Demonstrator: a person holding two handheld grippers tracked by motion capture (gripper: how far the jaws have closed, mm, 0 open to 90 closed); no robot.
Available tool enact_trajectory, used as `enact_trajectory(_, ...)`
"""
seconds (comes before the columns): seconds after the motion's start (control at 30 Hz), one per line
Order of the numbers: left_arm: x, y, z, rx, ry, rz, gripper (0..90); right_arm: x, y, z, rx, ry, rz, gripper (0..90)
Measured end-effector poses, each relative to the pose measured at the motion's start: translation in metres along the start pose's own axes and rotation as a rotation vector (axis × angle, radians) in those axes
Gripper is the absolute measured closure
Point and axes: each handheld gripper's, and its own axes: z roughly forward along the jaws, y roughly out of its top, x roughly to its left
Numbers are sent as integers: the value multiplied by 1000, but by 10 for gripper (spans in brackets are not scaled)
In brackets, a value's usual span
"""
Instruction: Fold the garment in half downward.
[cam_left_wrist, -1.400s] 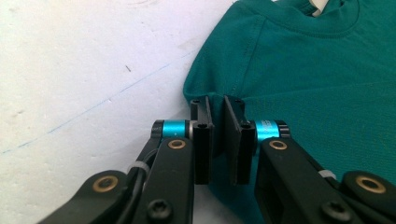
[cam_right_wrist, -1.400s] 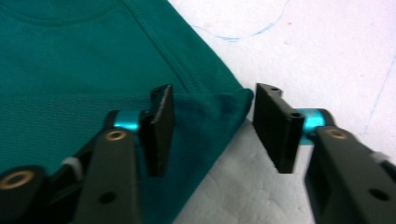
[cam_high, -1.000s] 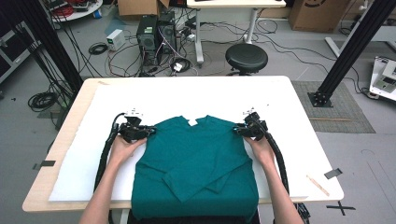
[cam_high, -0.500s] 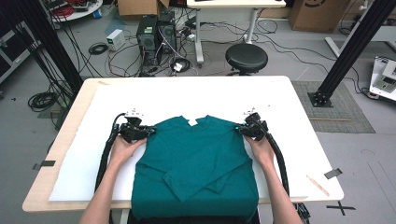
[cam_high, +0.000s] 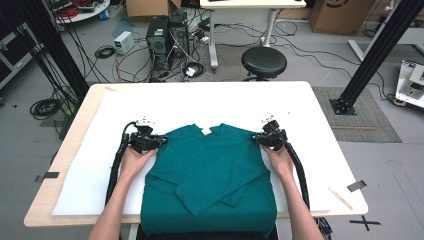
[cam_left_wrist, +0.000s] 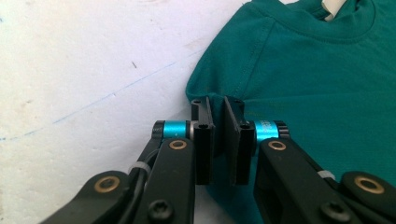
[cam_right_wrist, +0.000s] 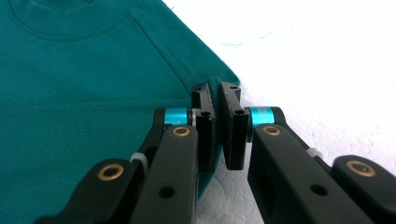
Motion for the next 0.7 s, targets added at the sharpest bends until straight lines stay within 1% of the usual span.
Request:
enact_trajectory(0.03,0,0,0,1,-1,-3,830,1,0,0,2,-2,2,866)
enact_trajectory(0.07,0,1,0,0,-1,-13,830,1,1,-1,4,-4,-5,868)
enact_trajectory(0.1,0,1,-1,1,0,-12,831,2,2,-1,6,-14,-17,871)
enact_trajectory(0.17,-1,2,-2,-16,-1,-13,833,2,3,-3,7,-15,-31,876)
enact_trajectory(0.23,0,7,-6,-42,-9,-23,835,2,6,-5,11,-24,-42,876)
enact_trajectory(0.3,0,13,-9,-64,-11,-29,836,1,8,-8,-5,-27,-33,876)
enact_trajectory(0.33,-1,15,-11,-92,-8,-42,837,0,10,-10,-10,-24,-22,876)
enact_trajectory(0.37,0,17,-13,-104,-8,-50,838,-1,11,-11,-21,-26,-13,876)
enact_trajectory(0.43,2,21,-14,-104,1,-67,842,-4,14,-12,-33,-21,1,876)
enact_trajectory(0.47,2,23,-14,-112,8,-71,844,-6,16,-13,-37,-20,5,876)
enact_trajectory(0.53,4,29,-15,-119,28,-81,851,-7,20,-15,-57,-27,12,876)
enact_trajectory(0.57,5,32,-15,-122,37,-86,857,-8,22,-16,-64,-33,6,876)
enact_trajectory(0.6,7,35,-16,-141,43,-96,859,-8,25,-16,-71,-40,7,876)
enact_trajectory(0.63,10,37,-16,-141,41,-116,859,-9,28,-17,-72,-48,13,876)
enact_trajectory(0.67,12,39,-15,-140,42,-127,859,-10,31,-17,-80,-49,15,876)
enact_trajectory(0.7,14,42,-14,-132,44,-126,860,-12,34,-17,-77,-48,25,876)
